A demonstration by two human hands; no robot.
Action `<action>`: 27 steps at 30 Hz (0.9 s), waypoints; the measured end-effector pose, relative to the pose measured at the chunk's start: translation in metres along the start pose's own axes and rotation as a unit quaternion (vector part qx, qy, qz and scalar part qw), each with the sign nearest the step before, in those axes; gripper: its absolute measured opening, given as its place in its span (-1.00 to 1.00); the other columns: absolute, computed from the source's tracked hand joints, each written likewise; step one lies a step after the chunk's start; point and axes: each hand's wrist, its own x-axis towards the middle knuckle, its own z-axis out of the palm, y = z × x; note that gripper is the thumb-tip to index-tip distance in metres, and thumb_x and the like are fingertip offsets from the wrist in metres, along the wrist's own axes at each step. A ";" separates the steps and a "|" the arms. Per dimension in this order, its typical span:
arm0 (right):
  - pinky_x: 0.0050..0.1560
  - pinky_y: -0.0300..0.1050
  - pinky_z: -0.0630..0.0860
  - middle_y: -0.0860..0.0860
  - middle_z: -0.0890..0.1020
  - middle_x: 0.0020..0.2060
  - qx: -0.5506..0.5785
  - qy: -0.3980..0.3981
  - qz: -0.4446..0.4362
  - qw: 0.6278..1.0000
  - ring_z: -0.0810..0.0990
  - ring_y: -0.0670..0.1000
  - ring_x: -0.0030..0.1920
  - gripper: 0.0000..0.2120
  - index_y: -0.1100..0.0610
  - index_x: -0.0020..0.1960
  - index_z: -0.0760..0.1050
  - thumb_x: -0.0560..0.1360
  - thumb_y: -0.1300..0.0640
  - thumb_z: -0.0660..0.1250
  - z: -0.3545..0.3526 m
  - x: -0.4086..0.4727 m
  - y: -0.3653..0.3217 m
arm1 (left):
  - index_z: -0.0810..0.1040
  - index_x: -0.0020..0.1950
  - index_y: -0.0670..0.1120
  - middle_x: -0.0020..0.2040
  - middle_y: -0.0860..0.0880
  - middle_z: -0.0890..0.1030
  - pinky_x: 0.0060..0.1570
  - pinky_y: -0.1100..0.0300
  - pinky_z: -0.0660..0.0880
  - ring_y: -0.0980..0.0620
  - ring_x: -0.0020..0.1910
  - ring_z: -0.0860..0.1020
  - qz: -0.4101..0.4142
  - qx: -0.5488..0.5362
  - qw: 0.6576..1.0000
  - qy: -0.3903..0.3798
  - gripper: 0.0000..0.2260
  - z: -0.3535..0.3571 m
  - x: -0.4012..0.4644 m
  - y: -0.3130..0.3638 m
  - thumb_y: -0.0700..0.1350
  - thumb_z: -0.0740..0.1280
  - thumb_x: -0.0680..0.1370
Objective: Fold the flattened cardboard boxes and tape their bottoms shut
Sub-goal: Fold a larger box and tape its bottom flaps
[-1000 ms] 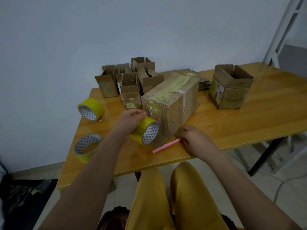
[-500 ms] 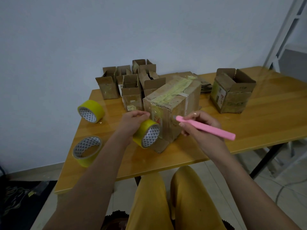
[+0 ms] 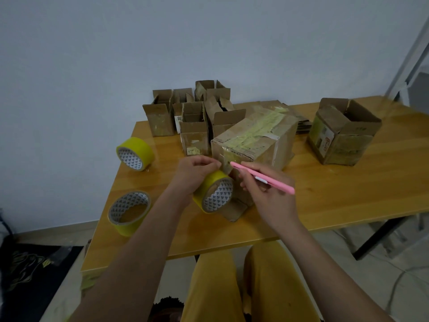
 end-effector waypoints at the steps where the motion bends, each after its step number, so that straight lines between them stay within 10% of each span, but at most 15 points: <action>1: -0.19 -0.30 0.57 -0.08 0.66 -0.16 -0.017 0.002 -0.015 1.000 0.65 -0.18 -0.18 -0.83 0.17 0.09 0.63 0.51 0.21 0.39 0.003 0.001 0.001 | 0.67 -0.10 -0.03 0.01 -0.02 0.60 0.12 -0.07 0.53 -0.07 0.04 0.54 0.002 0.002 1.000 -0.001 -0.95 -0.001 0.000 0.000 -0.08 0.47 0.47; 6: -0.10 -0.48 0.46 -0.08 0.61 -0.12 -0.124 -0.034 -0.099 0.987 0.55 -0.31 -0.10 -0.86 0.26 0.05 0.64 0.50 0.30 0.41 0.001 0.004 0.009 | 0.67 -0.07 -0.06 0.00 0.01 0.59 -0.12 0.14 0.49 0.02 -0.01 0.52 0.014 0.010 1.000 0.002 -0.93 -0.001 0.001 0.002 -0.10 0.46 0.49; 11: -0.35 -0.22 0.51 -0.05 0.62 -0.28 -0.127 -0.075 -0.024 0.989 0.57 -0.13 -0.25 -0.88 0.19 -0.09 0.64 0.52 0.16 0.36 -0.014 -0.007 0.018 | 0.67 -0.07 -0.05 -0.06 0.01 0.60 -0.04 0.06 0.57 0.01 -0.05 0.57 0.016 0.014 1.000 0.015 -0.94 0.001 0.002 0.004 -0.09 0.45 0.50; 23: -0.35 -0.36 0.46 0.09 0.59 -0.33 -0.135 0.139 -0.085 0.977 0.52 -0.12 -0.38 -0.82 0.26 -0.02 0.52 0.60 0.18 0.19 -0.057 -0.036 0.032 | 0.66 -0.08 0.03 0.02 -0.02 0.61 0.15 -0.08 0.52 -0.10 0.08 0.56 0.007 0.040 0.999 -0.024 -0.96 -0.002 0.000 0.003 -0.05 0.45 0.49; 27: -0.28 -0.13 0.39 0.12 0.61 -0.11 -0.421 0.007 0.121 0.899 0.52 0.06 -0.13 -0.76 0.22 0.22 0.50 0.57 0.25 0.26 -0.070 -0.029 0.048 | 0.64 -0.05 0.04 0.09 0.01 0.55 0.20 -0.10 0.49 -0.08 0.12 0.51 0.006 0.068 0.996 -0.053 -0.95 -0.002 0.000 0.003 -0.04 0.44 0.50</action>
